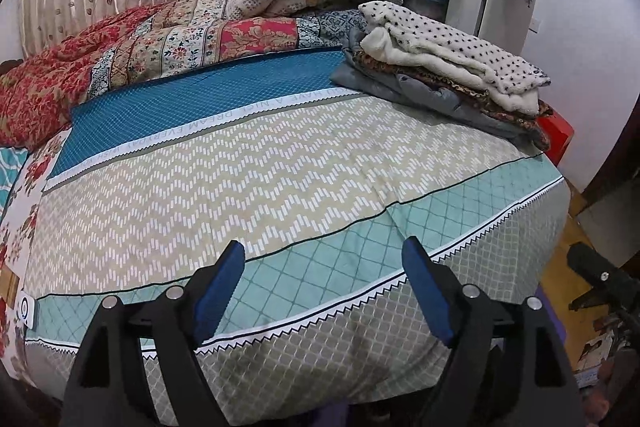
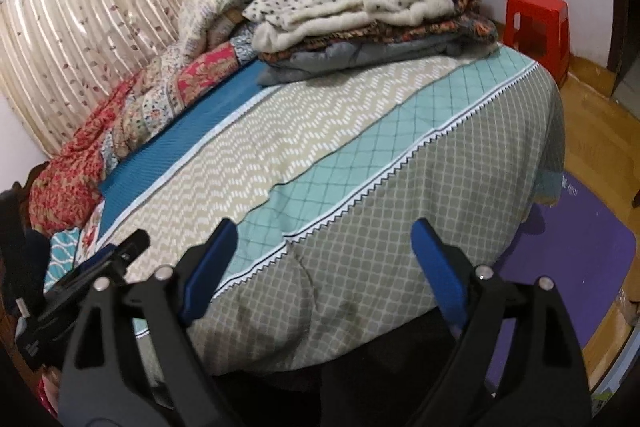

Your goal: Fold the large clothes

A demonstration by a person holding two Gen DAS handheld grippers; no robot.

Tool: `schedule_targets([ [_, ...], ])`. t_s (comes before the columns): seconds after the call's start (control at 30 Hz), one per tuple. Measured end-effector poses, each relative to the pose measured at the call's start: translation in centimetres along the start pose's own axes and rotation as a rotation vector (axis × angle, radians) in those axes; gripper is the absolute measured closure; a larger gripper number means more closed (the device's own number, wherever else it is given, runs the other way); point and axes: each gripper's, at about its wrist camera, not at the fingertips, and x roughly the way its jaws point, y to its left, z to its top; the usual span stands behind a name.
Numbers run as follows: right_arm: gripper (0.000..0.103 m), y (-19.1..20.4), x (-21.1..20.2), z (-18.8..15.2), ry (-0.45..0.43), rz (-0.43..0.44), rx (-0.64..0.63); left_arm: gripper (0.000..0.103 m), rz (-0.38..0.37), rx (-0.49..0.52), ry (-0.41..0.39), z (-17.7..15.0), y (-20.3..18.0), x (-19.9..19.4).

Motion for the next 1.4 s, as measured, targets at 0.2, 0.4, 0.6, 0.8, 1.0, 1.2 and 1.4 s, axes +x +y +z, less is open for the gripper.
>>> schedule_targets([
  [0.2,0.018,1.0,1.1,-0.5,0.039,0.017,-0.045,0.082,0.036,0.012,0.011,-0.3,0.0,0.2],
  [0.4,0.018,0.7,2.0,-0.4,0.059,0.023,-0.033,0.084,0.058,0.012,0.003,-0.6,0.0,0.1],
  [0.6,0.018,0.5,2.5,-0.5,0.071,0.031,-0.028,0.085,0.047,0.024,0.036,-1.0,-0.6,0.5],
  [0.8,0.018,0.0,2.8,-0.5,0.077,0.031,-0.008,0.085,0.053,0.067,0.077,-1.9,-2.0,0.9],
  [1.0,0.018,-0.6,3.6,-0.8,0.096,0.037,0.017,0.085,0.074,0.136,0.090,-2.6,-3.6,0.8],
  [1.2,0.018,-1.1,4.1,-1.0,0.112,0.042,0.035,0.085,0.076,0.133,0.102,-2.7,-3.8,0.8],
  [1.4,0.018,-1.3,4.3,-1.1,0.120,0.046,0.041,0.085,0.086,0.127,0.131,-2.9,-3.8,1.2],
])
